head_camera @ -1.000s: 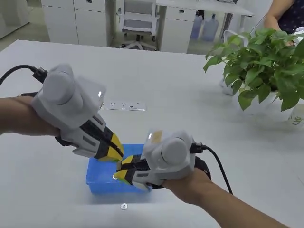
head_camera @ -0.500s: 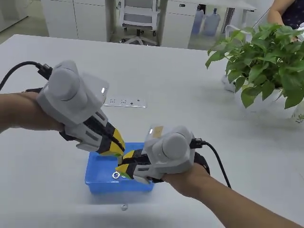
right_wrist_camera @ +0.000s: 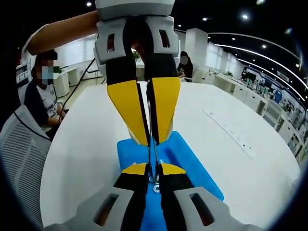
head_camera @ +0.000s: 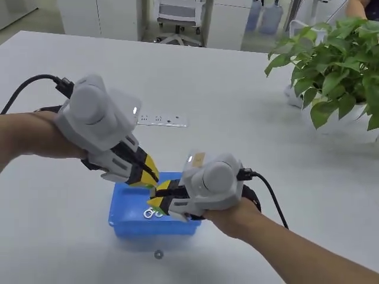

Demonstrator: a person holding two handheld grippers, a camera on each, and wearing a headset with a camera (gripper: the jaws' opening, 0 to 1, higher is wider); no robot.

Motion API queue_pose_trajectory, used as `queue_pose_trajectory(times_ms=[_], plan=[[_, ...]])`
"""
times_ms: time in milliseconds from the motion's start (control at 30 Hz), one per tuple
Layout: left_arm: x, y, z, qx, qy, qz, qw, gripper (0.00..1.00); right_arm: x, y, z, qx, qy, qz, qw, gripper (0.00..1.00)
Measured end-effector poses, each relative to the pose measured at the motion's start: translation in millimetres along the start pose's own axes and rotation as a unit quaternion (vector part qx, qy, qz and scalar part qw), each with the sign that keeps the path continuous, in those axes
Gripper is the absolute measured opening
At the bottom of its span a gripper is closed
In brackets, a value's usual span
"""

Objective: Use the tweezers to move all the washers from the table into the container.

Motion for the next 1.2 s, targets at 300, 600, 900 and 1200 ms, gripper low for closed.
queue_pose_trajectory(times_ms=[300, 600, 900, 1200], plan=[[-8.0, -10.2, -9.5, 0.0, 0.005, 0.008, 1.0, 0.07, 7.4, -10.9, -9.9, -0.007, 0.003, -0.005, 1.0, 0.1], [-13.3, -15.6, -16.7, 0.001, 0.002, 0.015, 0.9999, 0.07, 11.0, -18.2, -14.4, -0.012, 0.007, -0.012, 0.9998, 0.1], [-12.8, -16.2, -20.5, 0.0, -0.001, 0.015, 0.9999, 0.07, 11.1, -22.0, -15.2, -0.017, 0.011, -0.013, 0.9997, 0.1], [-11.3, -17.2, -20.1, -0.004, -0.003, 0.015, 0.9999, 0.07, 9.5, -22.2, -15.5, -0.019, 0.012, -0.012, 0.9997, 0.1]])
Point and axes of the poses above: the centre of the closed fingertips' face, and the gripper's own axes: z roughly backward along the fingers, x roughly to its right, y roughly out of its top, the point moved 3 cm from there along z, roughly backward along the fingers, and after that the axes turned 2 degrees about z, right-handed, at the moved point
